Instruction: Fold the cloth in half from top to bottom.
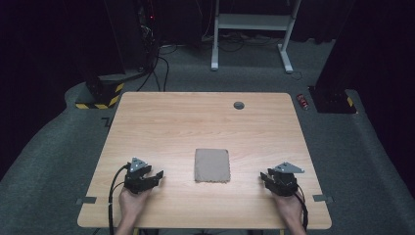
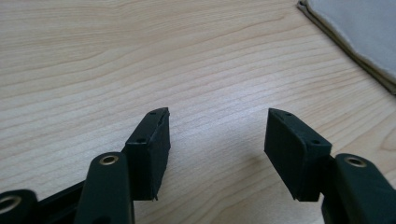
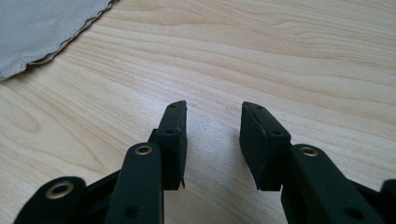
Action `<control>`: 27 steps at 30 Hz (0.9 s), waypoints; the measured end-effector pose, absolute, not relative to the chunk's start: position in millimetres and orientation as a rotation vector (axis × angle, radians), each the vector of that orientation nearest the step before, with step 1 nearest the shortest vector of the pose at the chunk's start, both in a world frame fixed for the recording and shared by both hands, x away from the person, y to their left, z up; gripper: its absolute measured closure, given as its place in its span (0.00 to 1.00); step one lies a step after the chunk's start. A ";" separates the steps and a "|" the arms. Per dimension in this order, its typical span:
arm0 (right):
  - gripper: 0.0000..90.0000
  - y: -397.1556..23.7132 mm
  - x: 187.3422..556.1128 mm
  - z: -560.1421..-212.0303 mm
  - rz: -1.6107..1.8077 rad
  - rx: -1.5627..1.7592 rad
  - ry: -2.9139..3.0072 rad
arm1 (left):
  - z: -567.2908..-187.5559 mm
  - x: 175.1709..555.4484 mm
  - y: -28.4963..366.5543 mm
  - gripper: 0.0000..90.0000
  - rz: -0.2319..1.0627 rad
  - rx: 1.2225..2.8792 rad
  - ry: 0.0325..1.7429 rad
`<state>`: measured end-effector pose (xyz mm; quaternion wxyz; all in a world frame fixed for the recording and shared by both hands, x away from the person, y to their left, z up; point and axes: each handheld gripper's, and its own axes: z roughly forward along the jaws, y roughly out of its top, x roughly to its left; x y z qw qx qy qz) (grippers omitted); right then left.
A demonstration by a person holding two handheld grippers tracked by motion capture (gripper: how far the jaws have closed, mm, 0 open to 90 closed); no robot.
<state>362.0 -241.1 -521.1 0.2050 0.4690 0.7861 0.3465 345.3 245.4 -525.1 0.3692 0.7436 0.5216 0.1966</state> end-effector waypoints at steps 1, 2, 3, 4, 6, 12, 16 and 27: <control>0.68 -241.5 362.3 -521.2 0.964 1.308 2.190 | -525.2 345.2 244.8 0.45 0.510 1.912 1.339; 0.68 -242.1 362.9 -521.3 0.963 1.303 2.189 | -525.3 345.1 244.4 0.45 0.516 1.915 1.338; 0.67 -242.1 362.9 -521.3 0.962 1.309 2.186 | -525.5 344.9 244.1 0.45 0.530 1.918 1.338; 0.67 -242.2 363.2 -521.5 0.956 1.304 2.184 | -525.8 344.6 243.7 0.45 0.539 1.919 1.339; 0.66 -241.9 363.0 -521.5 0.943 1.297 2.181 | -526.4 343.9 242.6 0.45 0.564 1.931 1.333; 0.62 -242.8 363.1 -522.3 0.945 1.299 2.172 | -527.8 342.4 237.7 0.44 0.610 1.955 1.316; 0.54 -243.5 363.6 -522.4 0.942 1.316 2.167 | -527.8 342.5 237.5 0.42 0.606 1.958 1.315; 0.48 -242.9 362.9 -522.7 0.941 1.313 2.176 | -528.1 342.7 236.7 0.37 0.593 1.967 1.304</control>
